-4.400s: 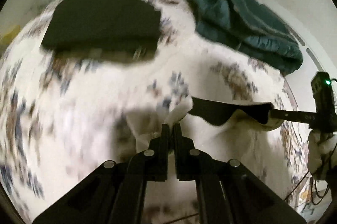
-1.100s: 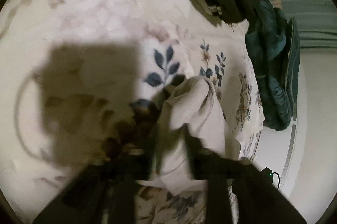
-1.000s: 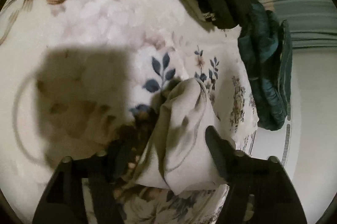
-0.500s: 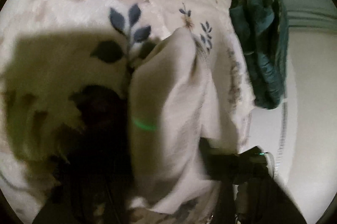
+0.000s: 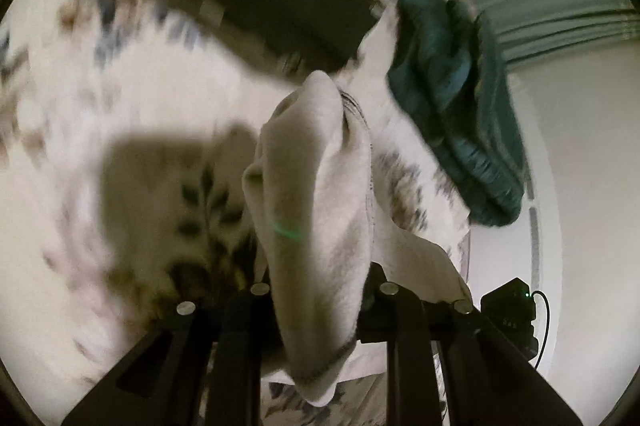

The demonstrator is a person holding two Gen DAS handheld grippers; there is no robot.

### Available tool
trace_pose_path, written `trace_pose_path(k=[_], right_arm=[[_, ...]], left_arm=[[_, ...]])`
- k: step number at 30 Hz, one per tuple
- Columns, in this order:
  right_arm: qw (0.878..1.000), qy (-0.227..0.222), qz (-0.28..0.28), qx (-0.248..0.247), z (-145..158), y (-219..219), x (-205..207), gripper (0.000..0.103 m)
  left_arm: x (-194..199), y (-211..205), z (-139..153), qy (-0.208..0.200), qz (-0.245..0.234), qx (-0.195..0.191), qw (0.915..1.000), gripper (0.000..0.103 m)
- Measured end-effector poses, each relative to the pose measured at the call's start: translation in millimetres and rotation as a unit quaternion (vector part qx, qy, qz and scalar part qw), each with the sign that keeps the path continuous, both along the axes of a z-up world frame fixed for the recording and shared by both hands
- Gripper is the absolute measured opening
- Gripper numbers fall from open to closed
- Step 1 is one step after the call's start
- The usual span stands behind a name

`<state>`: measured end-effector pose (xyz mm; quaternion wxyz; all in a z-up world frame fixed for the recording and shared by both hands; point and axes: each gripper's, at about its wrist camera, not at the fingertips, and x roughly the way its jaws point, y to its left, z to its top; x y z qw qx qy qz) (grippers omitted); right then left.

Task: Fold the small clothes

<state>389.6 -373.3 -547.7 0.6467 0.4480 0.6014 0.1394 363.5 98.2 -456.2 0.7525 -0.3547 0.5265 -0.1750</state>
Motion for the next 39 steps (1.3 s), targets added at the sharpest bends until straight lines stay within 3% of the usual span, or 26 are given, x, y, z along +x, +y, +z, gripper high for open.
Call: trace_pose_path(k=[5,11,15,17,21,23,25,26,27,28,29,30,31,32,33,35,39], right_arm=[[0.998,-0.060,0.011,0.002,64.9,51.7,78.1,0.015],[0.992,-0.122,0.025,-0.007,108.4,131.9,203.3,0.015],[0.990,-0.131,0.037,-0.033,98.2,183.1,283.7,0.015],[0.990,-0.121,0.048,-0.057,76.8,204.1,315.6,0.015],[0.986,-0.097,0.070,-0.114,39.7,229.3,335.0,0.015],[0.984,-0.087,0.074,-0.140,33.0,235.2,333.9,0.017],[0.979,-0.082,0.078,-0.168,35.1,239.1,331.9,0.026],[0.974,-0.081,0.084,-0.197,39.7,241.9,329.1,0.040],[0.966,-0.078,0.088,-0.231,43.9,244.6,326.4,0.048],[0.956,-0.076,0.091,-0.269,49.9,247.9,322.0,0.064],[0.946,-0.075,0.092,-0.300,57.2,251.8,317.1,0.080],[0.935,-0.076,0.095,-0.335,65.4,257.3,310.5,0.088],[0.925,-0.075,0.095,-0.360,69.7,260.3,306.2,0.099],[0.908,-0.077,0.092,-0.402,80.0,266.3,296.0,0.103],[0.898,-0.081,0.090,-0.423,86.8,269.3,288.7,0.103],[0.877,-0.080,0.085,-0.467,103.5,276.7,270.1,0.103],[0.855,-0.095,0.070,-0.505,145.0,285.7,227.4,0.103]], left_arm=[[67.5,45.4,68.3,-0.057,0.009,0.012,0.9983,0.017],[169.4,108.4,104.2,-0.110,0.026,0.048,0.9925,0.017],[234.5,144.7,96.0,-0.121,0.033,0.078,0.9890,0.017],[261.7,156.9,80.0,-0.114,0.025,0.109,0.9871,0.018],[293.2,160.4,35.7,-0.059,-0.012,0.191,0.9798,0.022],[292.8,161.3,26.8,-0.050,-0.018,0.203,0.9777,0.024],[284.5,163.1,33.4,-0.053,-0.006,0.222,0.9735,0.040],[280.6,165.1,40.9,-0.062,0.006,0.241,0.9685,0.042],[277.6,165.9,44.9,-0.071,0.011,0.250,0.9657,0.045],[271.3,165.1,52.5,-0.083,0.019,0.273,0.9581,0.054],[266.8,163.9,56.8,-0.086,0.023,0.290,0.9527,0.083],[262.4,163.1,60.6,-0.088,0.026,0.304,0.9482,0.103],[252.5,160.7,68.0,-0.097,0.029,0.316,0.9433,0.103],[249.2,160.4,71.6,-0.100,0.031,0.329,0.9385,0.103],[239.7,156.0,78.5,-0.103,0.034,0.354,0.9289,0.103],[231.3,154.2,86.3,-0.104,0.039,0.375,0.9203,0.103],[196.5,143.0,115.6,-0.112,0.041,0.389,0.9135,0.103]])
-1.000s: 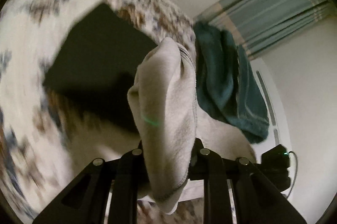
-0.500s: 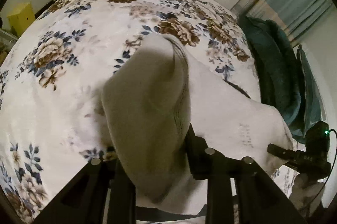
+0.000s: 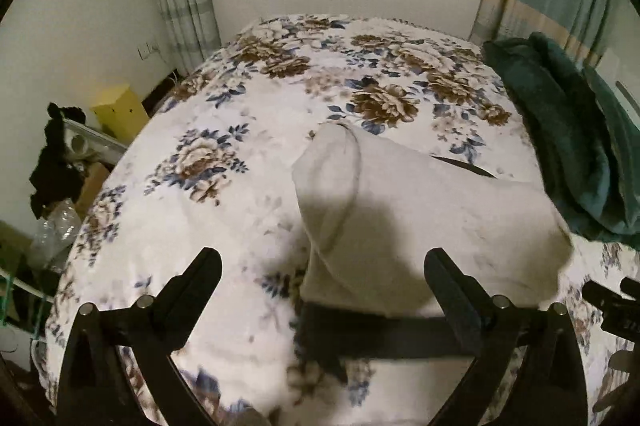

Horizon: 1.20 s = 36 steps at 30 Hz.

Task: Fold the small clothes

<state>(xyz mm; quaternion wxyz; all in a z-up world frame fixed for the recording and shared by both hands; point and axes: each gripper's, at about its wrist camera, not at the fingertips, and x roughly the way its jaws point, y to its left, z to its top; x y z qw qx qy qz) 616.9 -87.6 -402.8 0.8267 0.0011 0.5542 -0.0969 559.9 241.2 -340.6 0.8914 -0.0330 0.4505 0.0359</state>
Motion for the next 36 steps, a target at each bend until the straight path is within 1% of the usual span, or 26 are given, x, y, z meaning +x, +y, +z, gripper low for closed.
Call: trace_pose_path(k=[1,3,4,8,10,12,14,19,22,27,32,36], right_arm=[[1.000,-0.009,-0.003,-0.008,12.6,1.5,-11.6,0.103],[1.000,-0.028,-0.005,-0.009,41.5,3.8,-38.8,0.103],[0.999,-0.035,-0.005,-0.012,54.8,4.9,-51.8,0.103],[0.997,-0.071,0.003,-0.014,114.7,7.9,-109.2,0.103],[0.996,-0.087,0.007,-0.020,143.8,10.3,-138.5,0.103],[0.994,-0.103,0.015,-0.016,176.2,11.2,-172.2,0.103],[0.992,-0.121,0.024,-0.026,207.5,14.3,-206.8,0.103],[0.985,-0.163,0.047,-0.027,276.4,23.5,-292.1,0.103],[0.981,-0.184,0.054,-0.023,311.8,28.3,-341.1,0.103],[0.975,-0.215,0.060,-0.011,361.8,29.4,-414.2,0.103],[0.968,-0.242,0.064,-0.007,404.1,27.2,-474.7,0.103],[0.963,-0.262,0.061,-0.015,432.9,25.8,-510.6,0.103]], left_arm=[[-11.5,-4.9,10.6,-0.002,-0.001,0.005,1.0000,0.103],[-30.0,-11.8,27.9,-0.008,-0.005,0.007,0.9999,0.103],[-44.3,-15.9,40.9,-0.015,-0.004,0.011,0.9998,0.103],[-92.2,-24.0,85.2,-0.035,-0.003,0.011,0.9993,0.103],[-122.2,-28.0,110.0,-0.046,-0.002,0.008,0.9989,0.103],[-146.8,-30.4,130.0,-0.057,-0.003,0.005,0.9984,0.103],[-174.4,-33.0,152.5,-0.070,-0.001,0.006,0.9975,0.103],[-245.6,-41.3,203.8,-0.102,-0.001,0.001,0.9947,0.103],[-282.5,-46.4,225.8,-0.115,-0.005,-0.001,0.9934,0.103],[-341.9,-48.6,262.8,-0.144,0.000,0.008,0.9895,0.103],[-381.3,-43.8,289.4,-0.163,0.007,0.004,0.9866,0.103],[-404.8,-42.5,303.2,-0.174,0.004,0.000,0.9847,0.103]])
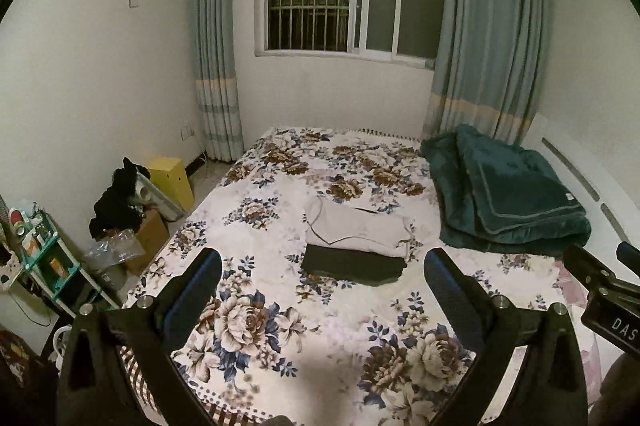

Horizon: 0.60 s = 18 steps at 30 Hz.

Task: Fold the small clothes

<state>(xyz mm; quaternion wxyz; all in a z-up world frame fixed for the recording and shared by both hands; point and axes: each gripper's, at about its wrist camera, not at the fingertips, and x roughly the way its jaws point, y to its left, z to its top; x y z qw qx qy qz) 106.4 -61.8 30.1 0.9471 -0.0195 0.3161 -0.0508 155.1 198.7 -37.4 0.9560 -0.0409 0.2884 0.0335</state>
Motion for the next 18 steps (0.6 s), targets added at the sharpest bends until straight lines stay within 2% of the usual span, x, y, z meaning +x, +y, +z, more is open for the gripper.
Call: trace_pose_path(k=[8,18], right_arm=[[1.000,-0.017,0.008,-0.011,34.6,10.1,-49.3,0.103],[1.000,-0.014,0.022,-0.004,47.7,15.3,-58.1,0.103]], left_arm=[[-29.6,1.4,11.6,-0.013,-0.010,-0.005,0.9999,0.103],[-42.9,3.7,11.7,-0.016,-0.012,0.004,0.9998,0.103]])
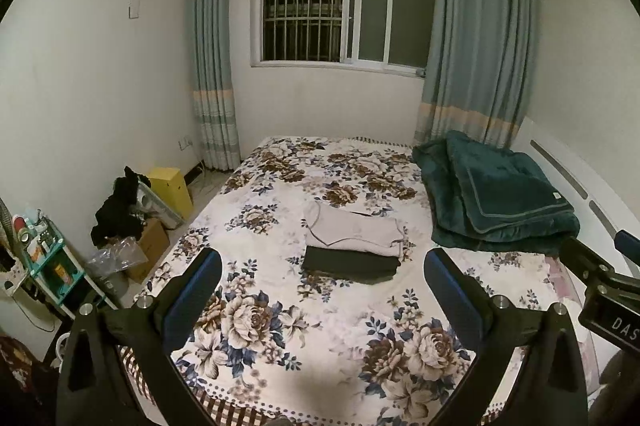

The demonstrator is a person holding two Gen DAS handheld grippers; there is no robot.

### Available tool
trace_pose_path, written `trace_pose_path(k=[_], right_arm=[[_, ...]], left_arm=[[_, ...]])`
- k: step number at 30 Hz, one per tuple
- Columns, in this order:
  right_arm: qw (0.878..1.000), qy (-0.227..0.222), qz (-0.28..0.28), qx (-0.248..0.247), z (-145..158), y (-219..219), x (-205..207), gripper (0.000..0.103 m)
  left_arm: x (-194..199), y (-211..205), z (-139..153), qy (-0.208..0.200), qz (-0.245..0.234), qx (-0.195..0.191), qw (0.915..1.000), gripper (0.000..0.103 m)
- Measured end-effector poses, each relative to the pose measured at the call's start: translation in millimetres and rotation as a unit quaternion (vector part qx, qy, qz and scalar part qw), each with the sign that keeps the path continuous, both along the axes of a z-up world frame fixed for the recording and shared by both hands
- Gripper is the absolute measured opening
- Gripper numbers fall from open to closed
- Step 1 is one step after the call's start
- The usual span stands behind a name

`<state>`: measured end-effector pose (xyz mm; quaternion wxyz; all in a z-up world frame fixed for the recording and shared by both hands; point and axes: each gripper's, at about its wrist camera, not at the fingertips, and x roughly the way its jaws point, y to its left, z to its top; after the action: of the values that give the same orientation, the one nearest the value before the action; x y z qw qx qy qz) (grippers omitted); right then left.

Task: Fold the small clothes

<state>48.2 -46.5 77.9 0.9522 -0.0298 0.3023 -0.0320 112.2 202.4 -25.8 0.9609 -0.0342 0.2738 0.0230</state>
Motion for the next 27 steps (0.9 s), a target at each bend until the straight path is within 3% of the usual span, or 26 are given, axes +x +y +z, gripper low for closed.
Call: trace_pose_path(k=[27], right_arm=[[1.000,0.004,0.011,0.014,4.3,-8.2,10.5,0.103]], left_arm=[[-14.6,2.8,21.9,-0.020,-0.002,0.010,0.9997,0.103]])
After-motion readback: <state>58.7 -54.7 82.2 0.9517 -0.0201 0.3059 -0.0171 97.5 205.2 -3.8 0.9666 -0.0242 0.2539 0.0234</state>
